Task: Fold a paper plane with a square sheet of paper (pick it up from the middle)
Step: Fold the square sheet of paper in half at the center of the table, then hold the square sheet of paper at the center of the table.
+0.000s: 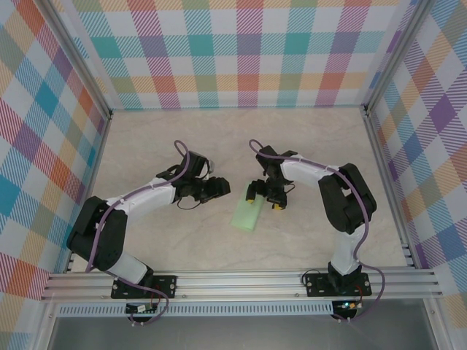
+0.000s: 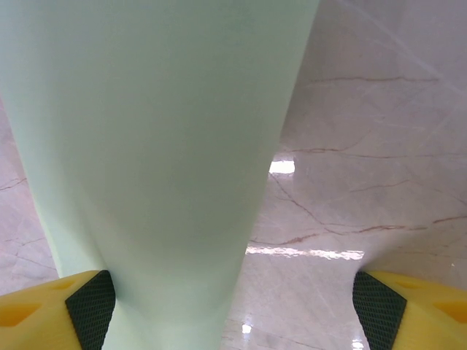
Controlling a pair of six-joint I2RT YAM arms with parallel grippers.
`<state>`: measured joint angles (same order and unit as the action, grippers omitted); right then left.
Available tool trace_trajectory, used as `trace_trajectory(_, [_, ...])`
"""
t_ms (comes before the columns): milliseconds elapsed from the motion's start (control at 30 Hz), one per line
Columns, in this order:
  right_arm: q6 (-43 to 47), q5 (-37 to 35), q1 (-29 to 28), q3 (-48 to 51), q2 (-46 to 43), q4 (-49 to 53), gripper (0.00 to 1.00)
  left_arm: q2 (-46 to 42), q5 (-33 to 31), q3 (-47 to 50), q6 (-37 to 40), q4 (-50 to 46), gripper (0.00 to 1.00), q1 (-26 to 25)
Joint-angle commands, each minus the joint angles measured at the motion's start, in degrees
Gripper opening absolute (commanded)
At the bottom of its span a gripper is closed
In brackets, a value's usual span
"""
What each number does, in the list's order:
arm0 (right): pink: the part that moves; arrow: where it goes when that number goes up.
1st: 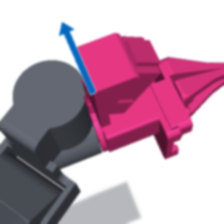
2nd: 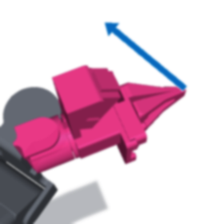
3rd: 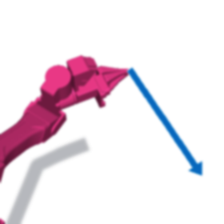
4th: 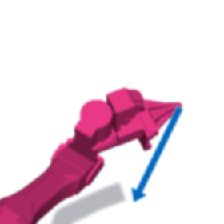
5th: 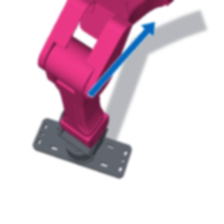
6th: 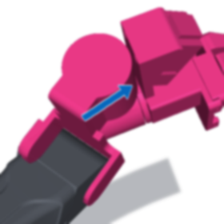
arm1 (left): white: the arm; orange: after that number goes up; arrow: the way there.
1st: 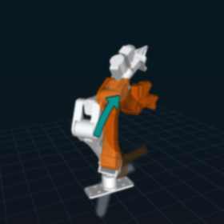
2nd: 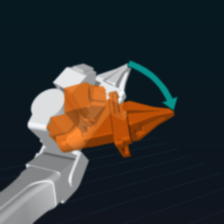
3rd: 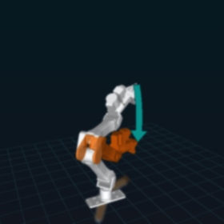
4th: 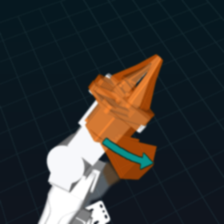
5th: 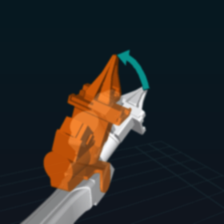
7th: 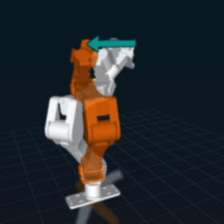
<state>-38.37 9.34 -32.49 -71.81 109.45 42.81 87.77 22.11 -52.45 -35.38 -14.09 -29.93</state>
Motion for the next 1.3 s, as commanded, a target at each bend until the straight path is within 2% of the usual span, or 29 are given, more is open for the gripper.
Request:
trace_trajectory(0, [0.52,-2.56,-0.46,0.19,4.18,-0.50,0.89,1.33,1.90,-1.72,-0.54,1.75,0.53,-0.81])
trace_trajectory(267, [-0.66,-4.95,-0.65,0.36,6.36,0.15,0.93,4.70,5.16,-2.69,-1.71,4.27,0.43,-1.25])
trace_trajectory(500, [-2.11,-6.02,-0.69,1.54,6.31,-0.43,0.94,9.91,7.62,-5.05,-3.06,5.51,0.28,-2.22])
trace_trajectory(900, [-2.94,-5.71,-0.65,2.64,6.73,-1.85,0.92,13.02,6.63,-6.53,-3.95,5.54,0.24,-3.38])
trace_trajectory(1267, [-2.32,-5.66,-0.64,2.81,7.18,-1.86,0.90,17.14,9.41,-8.53,-4.79,7.00,0.20,-3.85])
